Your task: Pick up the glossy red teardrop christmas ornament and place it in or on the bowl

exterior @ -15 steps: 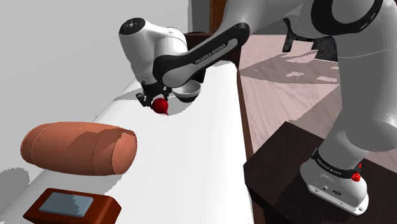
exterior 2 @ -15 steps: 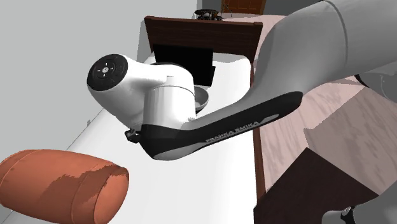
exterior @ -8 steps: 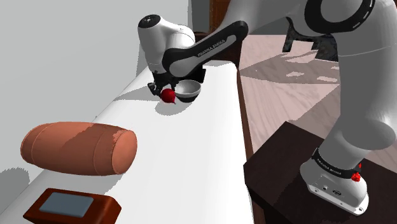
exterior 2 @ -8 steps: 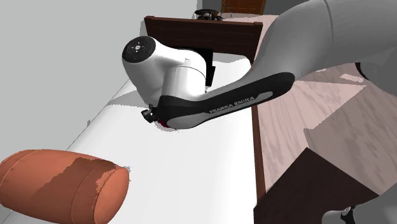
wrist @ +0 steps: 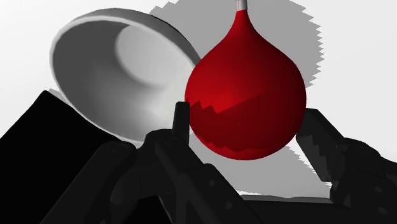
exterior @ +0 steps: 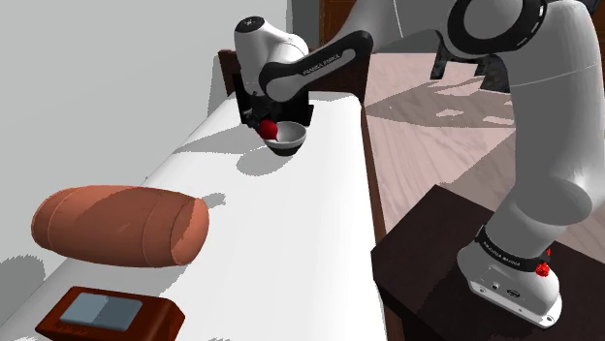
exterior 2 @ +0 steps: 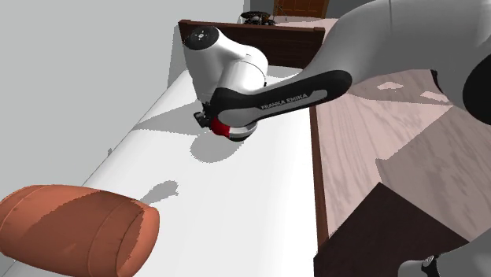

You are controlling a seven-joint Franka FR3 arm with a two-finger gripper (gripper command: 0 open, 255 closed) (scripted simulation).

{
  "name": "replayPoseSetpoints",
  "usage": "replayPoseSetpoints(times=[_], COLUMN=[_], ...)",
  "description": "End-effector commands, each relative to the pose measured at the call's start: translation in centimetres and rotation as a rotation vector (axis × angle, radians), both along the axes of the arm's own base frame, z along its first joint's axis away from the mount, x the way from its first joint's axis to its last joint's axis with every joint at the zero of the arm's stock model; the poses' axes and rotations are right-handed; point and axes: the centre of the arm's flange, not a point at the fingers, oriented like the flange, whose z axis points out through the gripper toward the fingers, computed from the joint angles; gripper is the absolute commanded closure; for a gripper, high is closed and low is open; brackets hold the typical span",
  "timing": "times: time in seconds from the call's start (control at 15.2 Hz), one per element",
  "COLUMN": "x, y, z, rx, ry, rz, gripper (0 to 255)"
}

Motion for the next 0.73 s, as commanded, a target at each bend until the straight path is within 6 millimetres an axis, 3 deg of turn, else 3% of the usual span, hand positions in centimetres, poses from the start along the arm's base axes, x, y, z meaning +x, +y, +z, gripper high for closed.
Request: replayPoseSetpoints(times=[0.0,0.66], x=[1.3,8.7], y=[-2.3,-13.3], z=[-0.1,-0.2], rx=[0.0,0.0], ry=[0.0,0.0], rz=[0.001,0.001], gripper=[255,255])
